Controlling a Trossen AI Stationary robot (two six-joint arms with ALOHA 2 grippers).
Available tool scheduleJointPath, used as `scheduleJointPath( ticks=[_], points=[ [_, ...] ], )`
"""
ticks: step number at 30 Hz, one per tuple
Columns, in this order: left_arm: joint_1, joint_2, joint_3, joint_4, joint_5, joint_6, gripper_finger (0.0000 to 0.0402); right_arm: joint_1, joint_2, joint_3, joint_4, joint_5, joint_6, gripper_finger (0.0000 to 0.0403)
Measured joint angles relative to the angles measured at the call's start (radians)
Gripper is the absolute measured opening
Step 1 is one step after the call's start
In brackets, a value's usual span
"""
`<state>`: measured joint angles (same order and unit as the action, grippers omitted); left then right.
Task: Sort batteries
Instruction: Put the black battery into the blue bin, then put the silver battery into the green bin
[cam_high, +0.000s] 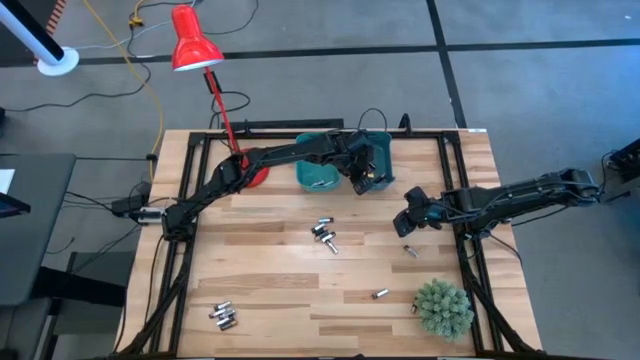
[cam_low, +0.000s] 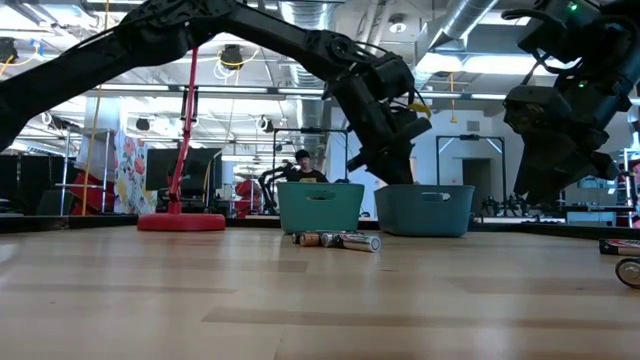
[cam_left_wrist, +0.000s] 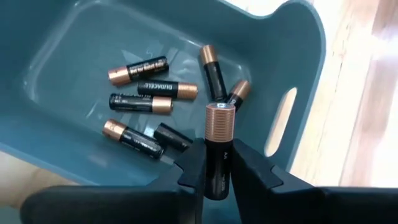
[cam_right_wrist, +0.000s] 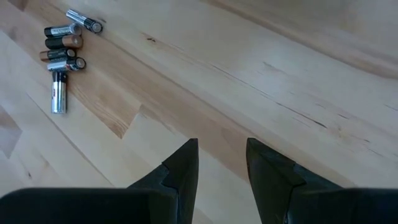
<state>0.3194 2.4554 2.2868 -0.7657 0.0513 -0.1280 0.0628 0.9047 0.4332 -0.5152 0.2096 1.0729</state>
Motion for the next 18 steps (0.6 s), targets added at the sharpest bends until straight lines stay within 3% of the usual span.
scheduleJointPath(
  ticks=[10, 18],
  points=[
    [0.000, 0.000, 0.000, -0.003, 0.000, -0.001, 0.0115, 0.000, 0.000, 0.000, 0.000, 0.000, -0.005, 0.0150],
    [0.006, -0.018, 0.008, -0.055, -0.004, -0.018, 0.0123, 0.001, -0.020, 0.005, -0.004, -0.030, 0.000, 0.0150]
  ],
)
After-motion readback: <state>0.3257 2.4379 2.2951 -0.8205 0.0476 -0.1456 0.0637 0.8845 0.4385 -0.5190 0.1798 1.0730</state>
